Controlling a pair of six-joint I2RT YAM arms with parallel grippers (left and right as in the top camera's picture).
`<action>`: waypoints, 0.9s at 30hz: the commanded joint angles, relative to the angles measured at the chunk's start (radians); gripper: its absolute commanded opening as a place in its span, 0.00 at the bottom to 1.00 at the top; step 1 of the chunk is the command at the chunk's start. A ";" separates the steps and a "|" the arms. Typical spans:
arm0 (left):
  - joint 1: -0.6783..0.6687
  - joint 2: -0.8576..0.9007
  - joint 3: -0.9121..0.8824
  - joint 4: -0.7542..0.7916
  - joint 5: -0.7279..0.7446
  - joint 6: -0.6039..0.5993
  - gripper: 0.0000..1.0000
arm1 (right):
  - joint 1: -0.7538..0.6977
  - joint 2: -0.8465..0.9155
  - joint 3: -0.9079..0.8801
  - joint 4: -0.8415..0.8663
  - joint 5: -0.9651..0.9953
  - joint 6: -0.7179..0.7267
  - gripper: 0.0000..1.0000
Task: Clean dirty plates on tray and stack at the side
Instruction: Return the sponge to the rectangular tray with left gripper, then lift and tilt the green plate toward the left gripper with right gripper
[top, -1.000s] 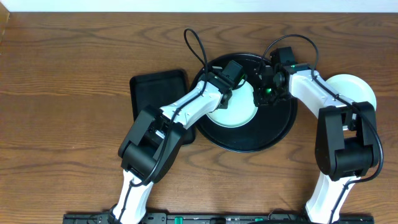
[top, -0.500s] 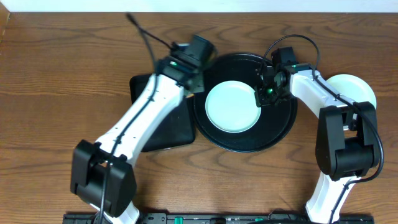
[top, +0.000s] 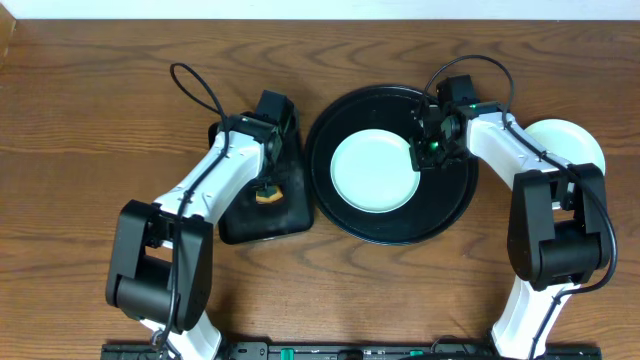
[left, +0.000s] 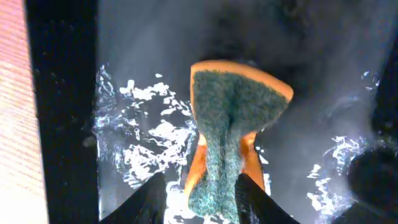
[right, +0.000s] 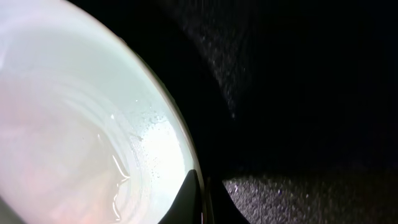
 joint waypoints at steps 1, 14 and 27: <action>0.024 -0.049 0.028 -0.002 0.043 0.032 0.42 | -0.002 0.021 -0.005 0.016 0.026 -0.011 0.01; 0.163 -0.448 0.033 -0.106 0.126 0.082 0.82 | 0.023 -0.074 0.006 0.082 -0.048 -0.057 0.01; 0.180 -0.528 0.033 -0.134 0.126 0.081 0.84 | 0.336 -0.300 0.006 0.246 0.180 -0.056 0.01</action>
